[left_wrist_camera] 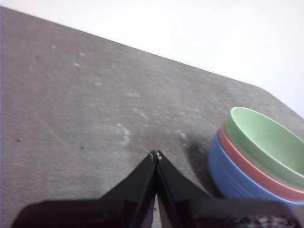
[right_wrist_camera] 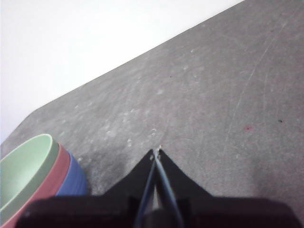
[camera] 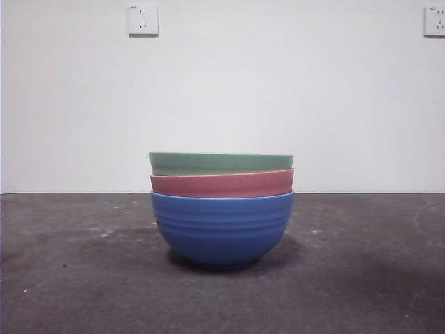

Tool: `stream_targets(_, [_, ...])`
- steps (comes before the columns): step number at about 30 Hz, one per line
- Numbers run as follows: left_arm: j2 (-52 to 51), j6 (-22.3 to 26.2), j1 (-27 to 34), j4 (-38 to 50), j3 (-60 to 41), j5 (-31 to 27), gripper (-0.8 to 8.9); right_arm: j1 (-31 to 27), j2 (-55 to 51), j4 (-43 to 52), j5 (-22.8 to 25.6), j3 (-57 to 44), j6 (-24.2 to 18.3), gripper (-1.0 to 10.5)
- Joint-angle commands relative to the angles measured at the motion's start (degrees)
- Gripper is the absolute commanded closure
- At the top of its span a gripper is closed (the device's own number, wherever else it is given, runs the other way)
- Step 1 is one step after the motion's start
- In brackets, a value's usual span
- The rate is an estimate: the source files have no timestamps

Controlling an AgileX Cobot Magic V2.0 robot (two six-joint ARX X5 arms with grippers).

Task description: Pick up the green bowl on the top,put the green bowl on the left,pick up the red bowl in the middle,put the red bowl on the right

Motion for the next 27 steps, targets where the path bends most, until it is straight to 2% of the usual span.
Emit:
stream_targets(1, [-0.13, -2.38, -0.07, -1.29, 1.01, 0.66, 8.21, 0.11, 0.09, -2.1, -0.04, 2.19, 2.03, 9.6])
stream_targets(12, [6.54, -2.56, -0.07, -10.51, 13.88, 0.24, 8.21, 0.11, 6.67, -11.41, 0.0, 16.85, 1.49, 9.6])
stream_targets(18, [13.55, 0.92, -0.09, -11.21, 19.98, 0.83, 8.21, 0.11, 13.81, -13.53, -0.2, 24.87, -2.62, 9.5])
stream_targets(27, [24.55, 6.64, -0.09, -12.98, 28.15, 7.45, 8.21, 0.11, 27.1, -17.66, -8.41, 35.28, -9.7, 9.5])
